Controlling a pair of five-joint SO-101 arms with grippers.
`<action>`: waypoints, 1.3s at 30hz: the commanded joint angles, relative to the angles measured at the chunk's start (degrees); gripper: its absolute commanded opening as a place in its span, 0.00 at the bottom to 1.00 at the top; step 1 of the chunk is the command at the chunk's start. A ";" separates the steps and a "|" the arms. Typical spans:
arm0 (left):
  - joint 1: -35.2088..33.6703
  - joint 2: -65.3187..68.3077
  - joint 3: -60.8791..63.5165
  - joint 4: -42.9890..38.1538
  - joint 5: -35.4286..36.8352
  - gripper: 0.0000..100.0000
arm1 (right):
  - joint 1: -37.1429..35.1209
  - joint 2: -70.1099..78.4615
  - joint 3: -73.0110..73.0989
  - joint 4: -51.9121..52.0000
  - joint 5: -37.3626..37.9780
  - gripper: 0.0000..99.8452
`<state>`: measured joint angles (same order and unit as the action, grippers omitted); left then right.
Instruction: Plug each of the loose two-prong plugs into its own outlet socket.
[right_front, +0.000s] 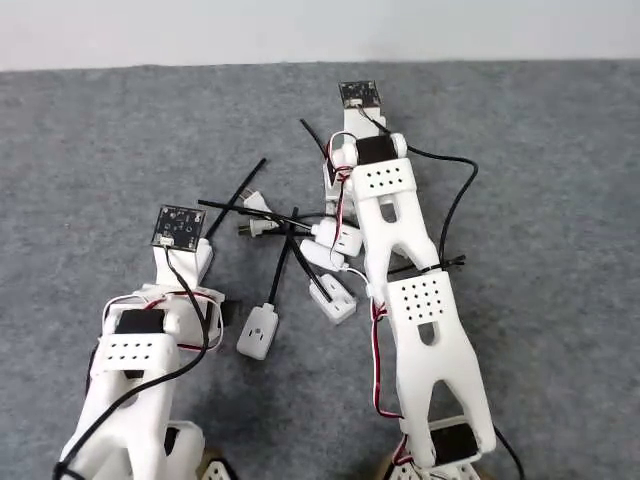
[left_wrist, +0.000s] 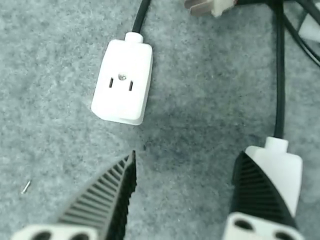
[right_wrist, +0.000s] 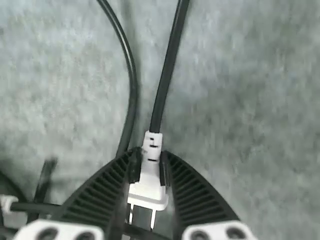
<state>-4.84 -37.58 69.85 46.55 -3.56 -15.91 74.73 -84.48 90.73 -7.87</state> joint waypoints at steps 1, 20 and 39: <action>-0.18 0.09 -0.66 -1.58 -0.26 0.29 | 1.27 -4.35 -8.26 10.15 0.62 0.01; -0.09 0.09 -0.75 -1.67 -0.53 0.29 | 22.90 -23.78 16.18 12.44 11.34 0.01; 0.00 0.00 -0.66 -1.67 -0.53 0.29 | 33.89 -59.65 88.88 -16.84 18.90 0.01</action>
<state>-4.84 -37.58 69.85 46.29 -3.56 16.09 23.38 -9.23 84.84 9.01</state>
